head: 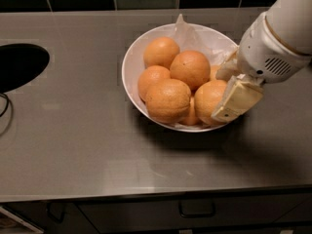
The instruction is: Pick orange from white bowl
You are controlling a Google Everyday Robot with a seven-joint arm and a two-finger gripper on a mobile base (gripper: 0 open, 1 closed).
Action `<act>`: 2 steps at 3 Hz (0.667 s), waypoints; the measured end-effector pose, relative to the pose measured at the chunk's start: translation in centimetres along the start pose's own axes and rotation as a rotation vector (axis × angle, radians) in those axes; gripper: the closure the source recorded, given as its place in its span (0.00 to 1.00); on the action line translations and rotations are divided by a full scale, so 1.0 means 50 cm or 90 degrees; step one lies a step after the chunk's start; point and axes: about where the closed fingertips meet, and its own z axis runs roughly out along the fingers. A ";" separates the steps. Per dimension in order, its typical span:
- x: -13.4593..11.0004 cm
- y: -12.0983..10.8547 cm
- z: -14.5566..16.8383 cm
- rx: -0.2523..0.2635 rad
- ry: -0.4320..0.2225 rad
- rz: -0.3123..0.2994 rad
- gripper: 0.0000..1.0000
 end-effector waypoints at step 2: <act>0.016 -0.008 0.053 -0.008 -0.005 0.007 0.30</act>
Offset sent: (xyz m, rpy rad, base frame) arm 0.0172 -0.0017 -0.0566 0.0242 0.0333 -0.0078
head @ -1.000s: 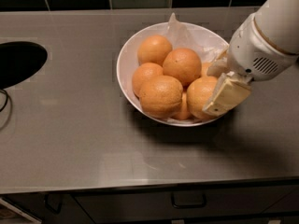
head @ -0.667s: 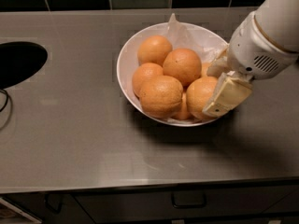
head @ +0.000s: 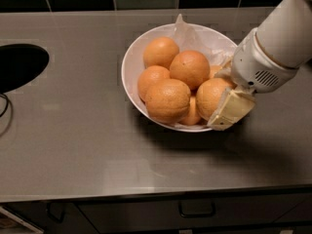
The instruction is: Pick orange from white bowl
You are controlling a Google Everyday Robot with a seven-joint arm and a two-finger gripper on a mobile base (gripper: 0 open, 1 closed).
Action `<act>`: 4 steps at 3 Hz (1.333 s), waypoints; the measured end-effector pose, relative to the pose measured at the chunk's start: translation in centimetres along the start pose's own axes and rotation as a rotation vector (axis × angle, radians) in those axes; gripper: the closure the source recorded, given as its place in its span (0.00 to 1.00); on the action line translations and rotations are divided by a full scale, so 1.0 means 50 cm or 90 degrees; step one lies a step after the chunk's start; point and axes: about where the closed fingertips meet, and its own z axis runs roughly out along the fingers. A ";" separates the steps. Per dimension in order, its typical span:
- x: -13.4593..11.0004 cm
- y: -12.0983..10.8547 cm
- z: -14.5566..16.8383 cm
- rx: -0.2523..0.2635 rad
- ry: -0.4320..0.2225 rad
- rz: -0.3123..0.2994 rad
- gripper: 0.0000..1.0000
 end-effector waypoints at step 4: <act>0.019 0.000 0.000 0.030 0.017 0.031 0.61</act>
Offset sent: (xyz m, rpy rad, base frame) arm 0.0098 -0.0023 -0.0308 0.0078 0.0256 -0.0120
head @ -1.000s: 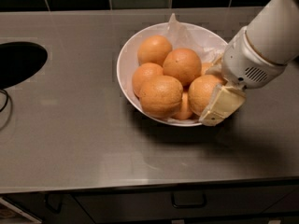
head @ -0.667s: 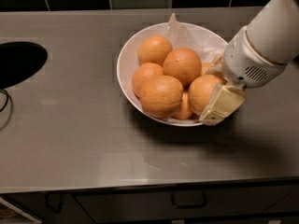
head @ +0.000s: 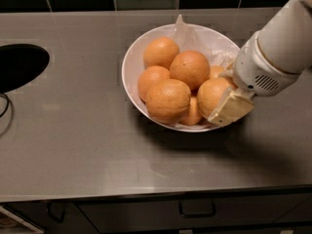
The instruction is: Pick orange from white bowl
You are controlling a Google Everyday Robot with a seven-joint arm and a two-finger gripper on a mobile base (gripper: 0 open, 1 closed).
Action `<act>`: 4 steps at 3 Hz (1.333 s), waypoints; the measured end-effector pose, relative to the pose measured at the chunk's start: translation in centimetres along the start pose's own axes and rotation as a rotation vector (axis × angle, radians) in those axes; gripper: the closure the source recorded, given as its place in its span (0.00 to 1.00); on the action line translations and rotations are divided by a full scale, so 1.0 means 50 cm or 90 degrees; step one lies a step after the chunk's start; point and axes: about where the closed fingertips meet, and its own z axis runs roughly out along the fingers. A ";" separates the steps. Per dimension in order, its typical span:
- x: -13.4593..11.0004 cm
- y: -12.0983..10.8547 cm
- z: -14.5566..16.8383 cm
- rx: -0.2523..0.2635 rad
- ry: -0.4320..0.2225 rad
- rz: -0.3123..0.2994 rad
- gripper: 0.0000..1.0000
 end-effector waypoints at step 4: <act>-0.004 -0.001 -0.004 0.000 0.000 0.000 0.94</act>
Offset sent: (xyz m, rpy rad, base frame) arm 0.0078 -0.0114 -0.0378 -0.0882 -0.2199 -0.2032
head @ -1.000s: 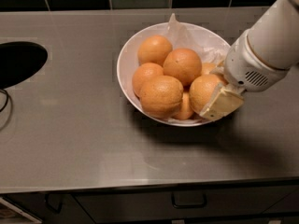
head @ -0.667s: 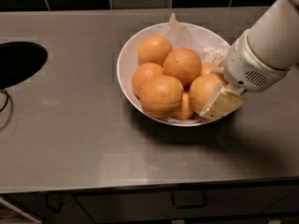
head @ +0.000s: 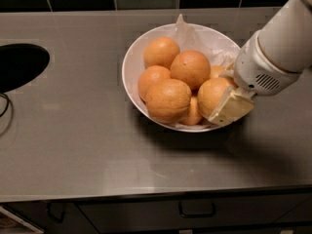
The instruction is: Pick orange from white bowl
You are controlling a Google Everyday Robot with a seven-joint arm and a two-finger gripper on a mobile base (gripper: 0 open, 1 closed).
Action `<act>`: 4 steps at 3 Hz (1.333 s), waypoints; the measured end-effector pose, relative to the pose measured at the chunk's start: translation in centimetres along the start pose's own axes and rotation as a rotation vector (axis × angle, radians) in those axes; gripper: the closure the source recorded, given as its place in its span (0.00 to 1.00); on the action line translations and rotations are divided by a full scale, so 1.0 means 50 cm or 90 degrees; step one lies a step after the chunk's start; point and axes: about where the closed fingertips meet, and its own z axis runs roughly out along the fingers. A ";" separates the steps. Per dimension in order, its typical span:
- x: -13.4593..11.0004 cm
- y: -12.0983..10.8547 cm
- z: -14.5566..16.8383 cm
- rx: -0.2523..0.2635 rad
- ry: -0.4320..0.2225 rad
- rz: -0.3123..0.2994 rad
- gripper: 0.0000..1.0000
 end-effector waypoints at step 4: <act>-0.051 -0.021 -0.235 0.103 -0.060 -0.023 1.00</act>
Offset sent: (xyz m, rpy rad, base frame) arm -0.0057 -0.0169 0.0851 0.0705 -0.0862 0.0079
